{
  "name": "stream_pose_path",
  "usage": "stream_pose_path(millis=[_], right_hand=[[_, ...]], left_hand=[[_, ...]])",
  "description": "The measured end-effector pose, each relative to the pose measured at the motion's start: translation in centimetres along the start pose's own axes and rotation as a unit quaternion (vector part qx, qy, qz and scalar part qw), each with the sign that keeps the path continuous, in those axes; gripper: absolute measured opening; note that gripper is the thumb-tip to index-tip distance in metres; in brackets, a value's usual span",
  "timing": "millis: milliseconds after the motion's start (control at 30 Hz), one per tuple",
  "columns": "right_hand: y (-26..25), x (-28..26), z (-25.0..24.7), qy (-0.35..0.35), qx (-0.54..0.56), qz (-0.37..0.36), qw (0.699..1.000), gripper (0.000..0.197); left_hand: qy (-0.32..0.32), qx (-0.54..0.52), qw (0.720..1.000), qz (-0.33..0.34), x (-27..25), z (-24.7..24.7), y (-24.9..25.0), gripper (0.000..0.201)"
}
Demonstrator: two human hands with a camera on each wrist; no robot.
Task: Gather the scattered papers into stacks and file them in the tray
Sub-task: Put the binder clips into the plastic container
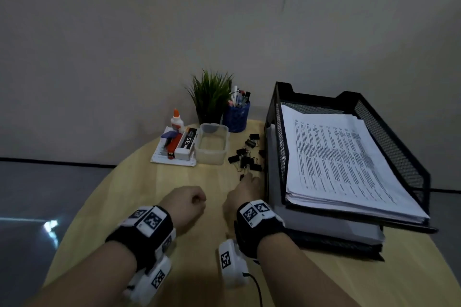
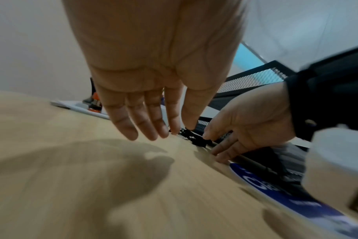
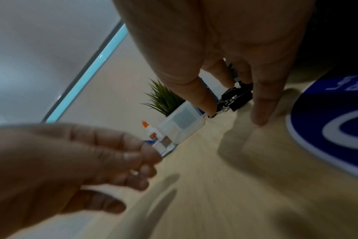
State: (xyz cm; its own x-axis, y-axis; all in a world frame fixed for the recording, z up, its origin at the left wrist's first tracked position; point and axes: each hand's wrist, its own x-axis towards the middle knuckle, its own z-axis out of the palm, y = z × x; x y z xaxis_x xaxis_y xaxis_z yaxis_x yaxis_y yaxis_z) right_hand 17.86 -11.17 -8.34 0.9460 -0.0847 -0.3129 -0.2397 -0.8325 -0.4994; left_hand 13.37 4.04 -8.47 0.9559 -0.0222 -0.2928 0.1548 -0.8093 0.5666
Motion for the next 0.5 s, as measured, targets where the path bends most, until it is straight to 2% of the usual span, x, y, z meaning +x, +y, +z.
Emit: stream_pose_path(millis=[133,200,367,500], right_hand=[[-0.1,2.0,1.2,0.007,-0.017,0.003,1.0,0.068],[0.0,2.6,1.2,0.009,-0.029,0.012,0.999,0.062],[0.3,2.6,0.5,-0.003,-0.023,0.023,0.999,0.044],[0.3,3.0,0.5,-0.003,-0.035,0.046,0.998,0.036]], left_hand=[[0.008,0.005,1.0,0.027,4.2,-0.2,1.6,0.023],[0.009,0.009,0.999,0.04,5.8,0.2,2.3,0.028],[-0.051,0.09,0.987,0.126,9.6,1.2,3.8,0.049],[-0.072,0.169,0.975,0.124,12.1,1.4,5.2,0.063]])
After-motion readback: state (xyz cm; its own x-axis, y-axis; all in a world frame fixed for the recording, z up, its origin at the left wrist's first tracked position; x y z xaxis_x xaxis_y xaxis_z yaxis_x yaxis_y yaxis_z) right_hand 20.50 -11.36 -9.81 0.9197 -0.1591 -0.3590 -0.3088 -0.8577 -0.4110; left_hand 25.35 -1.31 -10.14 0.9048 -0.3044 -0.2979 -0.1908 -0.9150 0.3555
